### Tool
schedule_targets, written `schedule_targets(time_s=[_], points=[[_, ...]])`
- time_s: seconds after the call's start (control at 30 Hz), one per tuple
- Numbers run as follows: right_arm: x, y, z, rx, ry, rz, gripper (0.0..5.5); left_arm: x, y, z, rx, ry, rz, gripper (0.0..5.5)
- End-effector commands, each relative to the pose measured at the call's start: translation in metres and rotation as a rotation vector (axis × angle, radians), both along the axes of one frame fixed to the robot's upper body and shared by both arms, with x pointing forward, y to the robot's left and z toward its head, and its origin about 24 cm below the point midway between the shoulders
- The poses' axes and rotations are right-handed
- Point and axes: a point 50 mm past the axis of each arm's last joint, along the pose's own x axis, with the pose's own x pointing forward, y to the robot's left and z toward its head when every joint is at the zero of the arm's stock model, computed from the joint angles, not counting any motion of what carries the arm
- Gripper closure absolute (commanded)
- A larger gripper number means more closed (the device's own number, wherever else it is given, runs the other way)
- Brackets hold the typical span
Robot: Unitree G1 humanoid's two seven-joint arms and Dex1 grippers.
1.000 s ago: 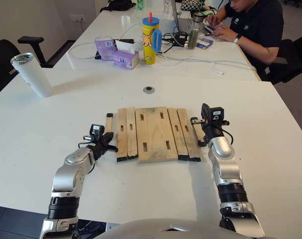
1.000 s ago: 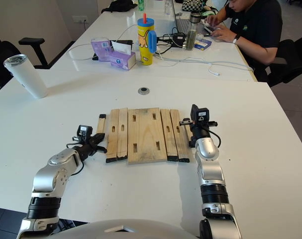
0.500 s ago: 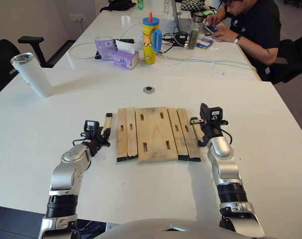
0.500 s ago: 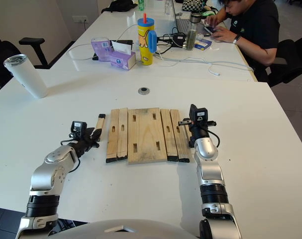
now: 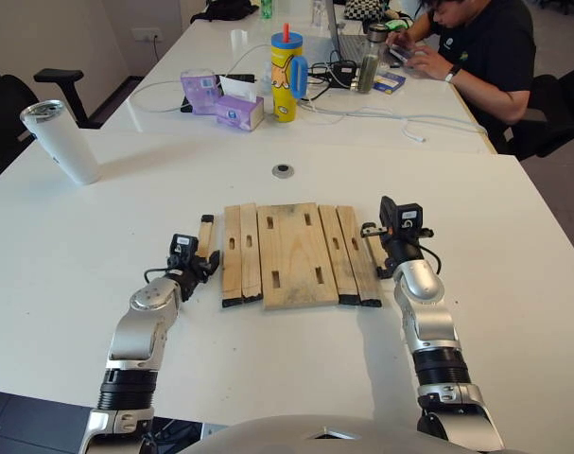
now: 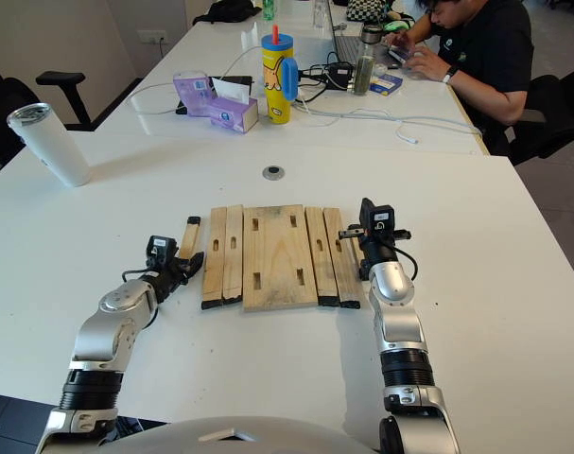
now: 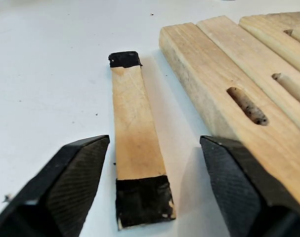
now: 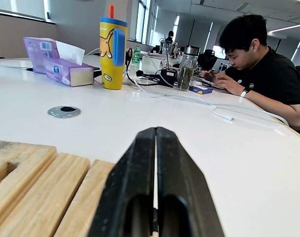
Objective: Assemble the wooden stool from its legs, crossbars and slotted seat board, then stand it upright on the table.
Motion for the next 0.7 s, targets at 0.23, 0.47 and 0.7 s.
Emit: schedule_targets(time_s=[0.23, 0.47, 0.7], points=[[0.005, 0.002, 0.0068, -0.004, -0.025, 0.002, 5.5, 0.0017, 0.0025, -0.0123, 0.0, 0.063, 0.065, 2.52], [0.0067, 0.0038, 0.0095, 0.006, -0.031, 0.011, 5.5, 0.0038, 0.0052, -0.0112, -0.01, 0.049, 0.088, 3.61], [0.0099, 0.0048, 0.0116, 0.01, -0.033, 0.019, 5.5, 0.0076, 0.0043, -0.0066, -0.007, 0.006, 0.086, 4.19]])
